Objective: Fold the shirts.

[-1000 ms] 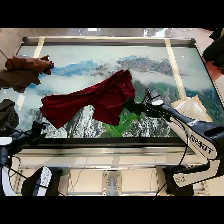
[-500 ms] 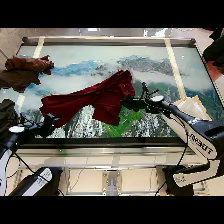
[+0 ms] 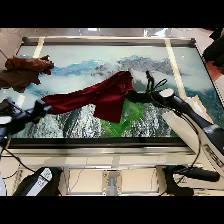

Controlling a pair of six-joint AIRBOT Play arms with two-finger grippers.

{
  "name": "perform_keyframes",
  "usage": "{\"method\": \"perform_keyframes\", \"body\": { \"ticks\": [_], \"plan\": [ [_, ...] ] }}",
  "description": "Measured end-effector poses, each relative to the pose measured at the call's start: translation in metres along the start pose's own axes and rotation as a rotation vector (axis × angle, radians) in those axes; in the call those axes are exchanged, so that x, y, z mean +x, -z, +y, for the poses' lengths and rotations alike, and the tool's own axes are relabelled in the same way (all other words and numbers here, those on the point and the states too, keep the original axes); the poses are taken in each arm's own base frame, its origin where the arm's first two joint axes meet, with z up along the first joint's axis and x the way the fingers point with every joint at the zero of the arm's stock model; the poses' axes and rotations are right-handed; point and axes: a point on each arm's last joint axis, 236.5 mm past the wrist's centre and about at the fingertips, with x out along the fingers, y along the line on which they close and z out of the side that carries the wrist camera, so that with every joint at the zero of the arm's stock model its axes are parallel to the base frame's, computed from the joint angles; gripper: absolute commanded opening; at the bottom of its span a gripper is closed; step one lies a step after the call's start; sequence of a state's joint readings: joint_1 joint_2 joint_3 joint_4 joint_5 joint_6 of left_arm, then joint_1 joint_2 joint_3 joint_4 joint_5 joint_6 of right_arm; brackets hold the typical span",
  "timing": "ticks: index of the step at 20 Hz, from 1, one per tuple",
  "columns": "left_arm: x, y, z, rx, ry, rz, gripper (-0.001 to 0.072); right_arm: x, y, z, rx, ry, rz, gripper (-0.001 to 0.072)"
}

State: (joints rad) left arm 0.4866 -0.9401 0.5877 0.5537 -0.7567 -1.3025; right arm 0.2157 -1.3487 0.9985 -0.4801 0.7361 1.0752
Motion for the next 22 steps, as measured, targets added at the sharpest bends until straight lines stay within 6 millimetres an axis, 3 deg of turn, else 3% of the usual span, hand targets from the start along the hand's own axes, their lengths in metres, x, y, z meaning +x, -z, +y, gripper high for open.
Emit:
{"method": "perform_keyframes", "body": {
  "ticks": [2, 6, 9, 11, 13, 15, 17, 20, 22],
  "plan": [
    [-0.044, -0.032, -0.049, 0.102, 0.09, -0.084, 0.001, -0.047, -0.016, 0.036, -0.132, -0.021, -0.041, 0.0012],
    [-0.161, -0.074, -0.139, 0.335, 0.188, -0.317, 0.001, -0.162, -0.041, 0.131, -0.383, -0.06, -0.223, 0.0011],
    [-0.234, -0.071, -0.195, 0.515, 0.196, -0.452, 0.001, -0.261, -0.053, 0.213, -0.569, -0.084, -0.439, 0.0011],
    [-0.263, -0.061, -0.223, 0.614, 0.192, -0.497, 0.001, -0.318, -0.054, 0.257, -0.67, -0.086, -0.566, 0.001],
    [-0.277, -0.048, -0.24, 0.682, 0.197, -0.495, 0.001, -0.364, -0.056, 0.28, -0.736, -0.042, -0.672, 0.0011],
    [-0.268, -0.034, -0.236, 0.707, 0.176, -0.411, 0.001, -0.378, -0.061, 0.271, -0.741, 0.054, -0.689, 0.001],
    [-0.243, -0.022, -0.213, 0.663, 0.151, -0.264, 0.001, -0.365, -0.072, 0.238, -0.695, 0.17, -0.626, 0.001],
    [-0.174, 0.003, -0.157, 0.521, 0.121, 0.001, 0.001, -0.307, -0.092, 0.168, -0.593, 0.308, -0.453, 0.001],
    [-0.114, 0.021, -0.105, 0.42, 0.057, 0.146, 0.001, -0.257, -0.108, 0.113, -0.523, 0.387, -0.33, 0.001]
  ]
}}
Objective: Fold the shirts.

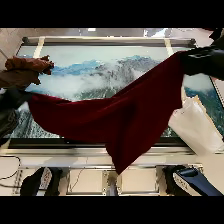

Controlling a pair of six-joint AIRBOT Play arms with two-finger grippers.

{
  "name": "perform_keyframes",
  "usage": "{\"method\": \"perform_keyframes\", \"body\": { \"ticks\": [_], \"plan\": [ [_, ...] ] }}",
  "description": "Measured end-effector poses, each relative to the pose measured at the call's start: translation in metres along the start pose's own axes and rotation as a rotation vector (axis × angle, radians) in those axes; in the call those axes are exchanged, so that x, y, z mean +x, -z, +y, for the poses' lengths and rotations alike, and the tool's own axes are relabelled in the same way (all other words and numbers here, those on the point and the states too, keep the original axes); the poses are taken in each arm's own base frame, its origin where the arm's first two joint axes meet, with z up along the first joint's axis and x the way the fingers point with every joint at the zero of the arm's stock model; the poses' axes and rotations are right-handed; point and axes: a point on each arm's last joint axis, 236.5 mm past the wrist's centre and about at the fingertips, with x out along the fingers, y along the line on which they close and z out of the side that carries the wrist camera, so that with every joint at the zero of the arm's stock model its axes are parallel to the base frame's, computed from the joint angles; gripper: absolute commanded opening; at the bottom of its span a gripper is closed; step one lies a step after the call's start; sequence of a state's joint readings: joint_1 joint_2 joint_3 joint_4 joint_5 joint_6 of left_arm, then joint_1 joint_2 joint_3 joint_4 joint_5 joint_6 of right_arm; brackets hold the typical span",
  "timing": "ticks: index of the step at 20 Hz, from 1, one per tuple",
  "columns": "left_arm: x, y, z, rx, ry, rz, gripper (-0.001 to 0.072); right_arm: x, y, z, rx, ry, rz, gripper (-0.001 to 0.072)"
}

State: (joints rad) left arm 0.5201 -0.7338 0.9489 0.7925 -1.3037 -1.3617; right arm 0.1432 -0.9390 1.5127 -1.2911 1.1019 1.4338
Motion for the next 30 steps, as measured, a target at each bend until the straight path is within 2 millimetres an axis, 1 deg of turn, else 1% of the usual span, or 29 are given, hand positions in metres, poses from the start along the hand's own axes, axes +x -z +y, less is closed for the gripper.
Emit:
{"method": "perform_keyframes", "body": {
  "ticks": [2, 3, 5, 6, 7, 8, 9, 10, 11, 12, 13, 14, 15, 16, 17, 18, 19, 20, 21, 22, 23, 24, 26, 28, 30],
  "plan": [
    [0.053, 0.02, 0.045, -0.085, -0.06, 0.079, 0.001, 0.068, 0.024, -0.025, 0.035, 0.034, 0.098, 0.001],
    [0.075, 0.022, 0.064, -0.124, -0.085, 0.086, 0.001, 0.101, 0.035, -0.036, 0.059, 0.044, 0.131, 0.001],
    [0.117, 0.019, 0.098, -0.217, -0.122, 0.078, 0.001, 0.17, 0.062, -0.052, 0.131, 0.046, 0.176, 0.0012],
    [0.137, 0.014, 0.112, -0.272, -0.129, 0.066, 0.0015, 0.199, 0.075, -0.057, 0.171, 0.041, 0.184, 0.0013],
    [0.153, 0.01, 0.123, -0.312, -0.128, 0.062, 0.005, 0.227, 0.089, -0.061, 0.218, 0.034, 0.193, 0.0017],
    [0.171, 0.004, 0.132, -0.353, -0.122, 0.055, 0.0287, 0.249, 0.101, -0.065, 0.264, 0.029, 0.194, 0.0103],
    [0.185, -0.002, 0.139, -0.392, -0.111, 0.046, 0.0519, 0.27, 0.111, -0.068, 0.311, 0.026, 0.187, 0.0331],
    [0.197, -0.011, 0.143, -0.424, -0.095, 0.031, 0.0541, 0.285, 0.115, -0.072, 0.349, 0.027, 0.167, 0.0457],
    [0.209, -0.023, 0.145, -0.447, -0.071, 0.009, 0.054, 0.296, 0.118, -0.076, 0.378, 0.031, 0.146, 0.0456],
    [0.216, -0.039, 0.145, -0.462, -0.043, -0.023, 0.054, 0.303, 0.115, -0.08, 0.405, 0.035, 0.118, 0.0456],
    [0.218, -0.056, 0.143, -0.473, -0.015, -0.058, 0.054, 0.306, 0.109, -0.085, 0.42, 0.039, 0.094, 0.0455],
    [0.214, -0.078, 0.142, -0.479, 0.012, -0.107, 0.0541, 0.304, 0.101, -0.092, 0.429, 0.043, 0.074, 0.0454],
    [0.205, -0.099, 0.142, -0.475, 0.032, -0.153, 0.054, 0.297, 0.091, -0.099, 0.425, 0.048, 0.066, 0.0453],
    [0.19, -0.119, 0.144, -0.467, 0.047, -0.199, 0.054, 0.286, 0.084, -0.108, 0.411, 0.056, 0.074, 0.0453],
    [0.172, -0.133, 0.147, -0.451, 0.054, -0.232, 0.0539, 0.27, 0.079, -0.119, 0.392, 0.072, 0.097, 0.0453],
    [0.151, -0.143, 0.154, -0.42, 0.045, -0.252, 0.0538, 0.253, 0.081, -0.13, 0.374, 0.09, 0.141, 0.0454],
    [0.132, -0.144, 0.161, -0.389, 0.024, -0.25, 0.0538, 0.23, 0.085, -0.141, 0.352, 0.112, 0.193, 0.0453],
    [0.112, -0.138, 0.173, -0.358, -0.016, -0.229, 0.0538, 0.206, 0.092, -0.151, 0.33, 0.135, 0.249, 0.0454],
    [0.093, -0.125, 0.188, -0.348, -0.065, -0.196, 0.0538, 0.183, 0.103, -0.158, 0.317, 0.151, 0.308, 0.0453],
    [0.079, -0.106, 0.203, -0.354, -0.117, -0.152, 0.0538, 0.16, 0.116, -0.163, 0.31, 0.168, 0.364, 0.0453],
    [0.067, -0.084, 0.218, -0.368, -0.164, -0.103, 0.0538, 0.14, 0.129, -0.165, 0.31, 0.179, 0.407, 0.0454],
    [0.057, -0.057, 0.23, -0.406, -0.197, -0.047, 0.0538, 0.124, 0.142, -0.163, 0.316, 0.184, 0.439, 0.0454],
    [0.05, 0.0, 0.243, -0.494, -0.224, 0.076, 0.0538, 0.098, 0.174, -0.154, 0.334, 0.189, 0.491, 0.0454],
    [0.053, 0.049, 0.246, -0.576, -0.223, 0.178, 0.0538, 0.085, 0.199, -0.139, 0.368, 0.17, 0.508, 0.0454],
    [0.059, 0.087, 0.245, -0.641, -0.215, 0.252, 0.0538, 0.077, 0.213, -0.125, 0.4, 0.145, 0.508, 0.0453]
  ]
}}
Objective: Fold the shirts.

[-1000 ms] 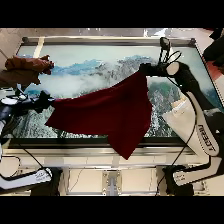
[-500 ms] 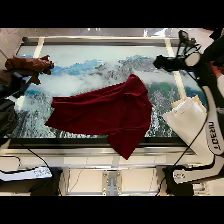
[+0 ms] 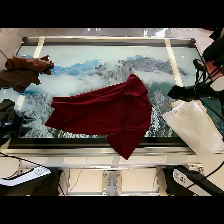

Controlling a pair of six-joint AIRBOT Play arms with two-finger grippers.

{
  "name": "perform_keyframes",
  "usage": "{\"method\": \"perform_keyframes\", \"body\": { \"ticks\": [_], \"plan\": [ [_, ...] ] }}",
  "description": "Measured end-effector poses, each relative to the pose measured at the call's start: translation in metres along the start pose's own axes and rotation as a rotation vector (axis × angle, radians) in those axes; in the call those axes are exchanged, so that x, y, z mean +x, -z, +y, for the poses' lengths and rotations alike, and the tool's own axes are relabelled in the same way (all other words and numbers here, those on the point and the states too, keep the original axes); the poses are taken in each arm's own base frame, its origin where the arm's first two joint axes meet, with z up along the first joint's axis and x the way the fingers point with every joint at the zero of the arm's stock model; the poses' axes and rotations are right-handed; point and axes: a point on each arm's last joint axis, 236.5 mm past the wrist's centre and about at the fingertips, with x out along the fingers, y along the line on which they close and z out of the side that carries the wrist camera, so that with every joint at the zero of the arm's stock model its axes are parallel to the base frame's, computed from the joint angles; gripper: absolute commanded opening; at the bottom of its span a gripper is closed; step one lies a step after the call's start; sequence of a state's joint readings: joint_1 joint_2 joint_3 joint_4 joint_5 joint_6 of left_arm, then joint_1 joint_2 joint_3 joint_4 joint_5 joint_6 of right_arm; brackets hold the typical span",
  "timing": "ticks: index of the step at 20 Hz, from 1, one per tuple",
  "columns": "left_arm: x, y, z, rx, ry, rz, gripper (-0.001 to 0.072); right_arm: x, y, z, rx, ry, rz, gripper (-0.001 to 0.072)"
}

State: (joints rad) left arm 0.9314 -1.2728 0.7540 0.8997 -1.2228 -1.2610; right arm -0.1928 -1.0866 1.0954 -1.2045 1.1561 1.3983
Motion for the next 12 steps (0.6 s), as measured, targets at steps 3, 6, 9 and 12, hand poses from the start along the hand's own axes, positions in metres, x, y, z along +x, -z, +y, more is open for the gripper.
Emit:
{"method": "perform_keyframes", "body": {
  "ticks": [3, 6, 9, 12],
  "plan": [
    [0.02, 0.024, 0.008, -0.042, 0.012, 0.074, 0.0478, -0.003, 0.011, 0.007, 0.017, -0.029, -0.016, 0.0453],
    [0.035, 0.03, -0.006, -0.025, 0.056, 0.089, 0.0478, -0.006, 0.014, 0.013, 0.029, -0.053, -0.033, 0.0453],
    [0.051, 0.029, -0.021, 0.026, 0.062, 0.076, 0.0478, -0.007, 0.014, 0.018, 0.037, -0.073, -0.04, 0.0453],
    [0.065, 0.026, -0.032, 0.067, 0.046, 0.047, 0.0463, -0.008, 0.015, 0.021, 0.043, -0.085, -0.041, 0.0453]
  ]
}}
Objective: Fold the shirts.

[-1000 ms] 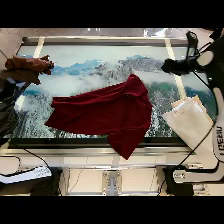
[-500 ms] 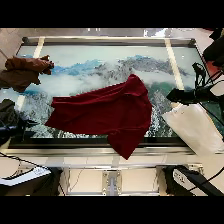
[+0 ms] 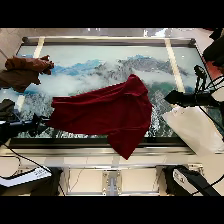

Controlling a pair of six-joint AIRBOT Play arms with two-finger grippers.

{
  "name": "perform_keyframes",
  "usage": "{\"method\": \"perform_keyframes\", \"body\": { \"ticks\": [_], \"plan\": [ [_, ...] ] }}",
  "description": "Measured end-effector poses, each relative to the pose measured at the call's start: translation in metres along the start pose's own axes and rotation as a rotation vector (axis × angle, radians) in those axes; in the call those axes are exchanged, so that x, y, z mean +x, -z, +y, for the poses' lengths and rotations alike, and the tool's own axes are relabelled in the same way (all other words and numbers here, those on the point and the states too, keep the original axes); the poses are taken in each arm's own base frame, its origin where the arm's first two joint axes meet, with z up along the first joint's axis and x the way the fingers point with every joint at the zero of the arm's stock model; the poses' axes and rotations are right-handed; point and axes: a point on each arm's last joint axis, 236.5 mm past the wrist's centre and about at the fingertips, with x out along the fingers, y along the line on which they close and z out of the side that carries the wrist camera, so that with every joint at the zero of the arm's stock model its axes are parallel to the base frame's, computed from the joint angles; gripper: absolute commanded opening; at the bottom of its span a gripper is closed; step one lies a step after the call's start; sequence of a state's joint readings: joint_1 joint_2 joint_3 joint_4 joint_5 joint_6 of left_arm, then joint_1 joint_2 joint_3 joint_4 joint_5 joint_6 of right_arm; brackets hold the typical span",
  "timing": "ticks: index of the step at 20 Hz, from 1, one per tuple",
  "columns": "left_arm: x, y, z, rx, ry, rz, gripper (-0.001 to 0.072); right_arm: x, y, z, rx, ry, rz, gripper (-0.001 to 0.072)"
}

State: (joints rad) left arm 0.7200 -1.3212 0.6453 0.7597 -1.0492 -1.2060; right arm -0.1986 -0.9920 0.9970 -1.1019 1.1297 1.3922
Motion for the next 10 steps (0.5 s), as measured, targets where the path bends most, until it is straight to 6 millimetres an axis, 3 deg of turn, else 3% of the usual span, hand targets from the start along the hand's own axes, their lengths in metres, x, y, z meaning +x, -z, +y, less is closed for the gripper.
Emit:
{"method": "perform_keyframes", "body": {
  "ticks": [1, 3, 6, 10],
  "plan": [
    [0.004, -0.001, -0.003, 0.003, -0.004, -0.009, 0.0402, 0.0, 0.001, 0.001, 0.001, -0.003, 0.002, 0.0453],
    [0.009, -0.004, -0.006, 0.017, -0.018, -0.023, 0.0131, 0.0, 0.001, 0.001, 0.002, -0.006, 0.004, 0.0453],
    [0.013, -0.004, -0.01, 0.025, -0.021, -0.03, 0.0009, 0.0, 0.002, 0.002, 0.003, -0.008, 0.007, 0.0453],
    [0.014, -0.004, -0.011, 0.032, -0.023, -0.029, 0.001, 0.0, 0.004, 0.002, 0.002, -0.007, 0.014, 0.0453]
  ]
}}
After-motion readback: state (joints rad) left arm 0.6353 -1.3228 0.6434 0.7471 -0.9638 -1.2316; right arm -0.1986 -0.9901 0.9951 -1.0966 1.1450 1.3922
